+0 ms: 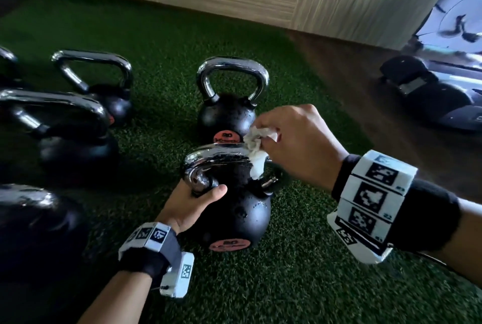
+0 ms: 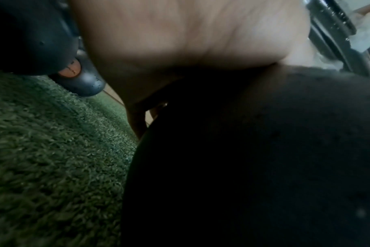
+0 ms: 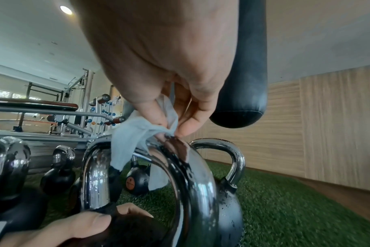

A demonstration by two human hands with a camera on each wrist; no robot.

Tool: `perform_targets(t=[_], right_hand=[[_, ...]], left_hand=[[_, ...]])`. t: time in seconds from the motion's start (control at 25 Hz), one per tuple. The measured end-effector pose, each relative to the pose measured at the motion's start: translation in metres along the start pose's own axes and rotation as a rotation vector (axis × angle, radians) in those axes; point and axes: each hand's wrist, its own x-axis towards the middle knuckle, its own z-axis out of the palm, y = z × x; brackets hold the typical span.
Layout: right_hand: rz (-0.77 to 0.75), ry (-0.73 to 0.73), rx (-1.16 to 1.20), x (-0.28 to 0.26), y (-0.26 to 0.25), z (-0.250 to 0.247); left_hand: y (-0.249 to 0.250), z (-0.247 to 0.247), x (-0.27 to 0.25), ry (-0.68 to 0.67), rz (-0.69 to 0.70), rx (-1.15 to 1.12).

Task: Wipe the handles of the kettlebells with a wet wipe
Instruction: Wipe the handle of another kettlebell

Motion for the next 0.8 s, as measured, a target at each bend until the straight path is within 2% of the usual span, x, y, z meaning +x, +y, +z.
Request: perform_targets(t=[0.28, 0.44, 0.56, 0.68, 0.8], right_hand=[[-0.096, -0.065, 0.049, -0.013, 0.0, 0.009], [-0.139, 0.017, 0.086, -0.022, 0.004, 0.007], [-0.085, 0.038, 0.06, -0.028, 0.019, 0.002], [-0.089, 0.011, 0.046, -0.03, 0.024, 0.0], [-0.146, 0.075, 0.145, -0.043, 0.027, 0.002]], left_hand=[[0.003, -0.001, -0.003, 0.022, -0.014, 0.032], [0.003, -0.003, -0.007, -0.009, -0.087, 0.049], [0.004, -0.005, -0.008, 0.002, -0.114, 0.092], [0.003, -0.004, -0.009, 0.027, -0.102, 0.113], [0.001, -0.002, -0.012, 0.058, -0.072, 0.129]])
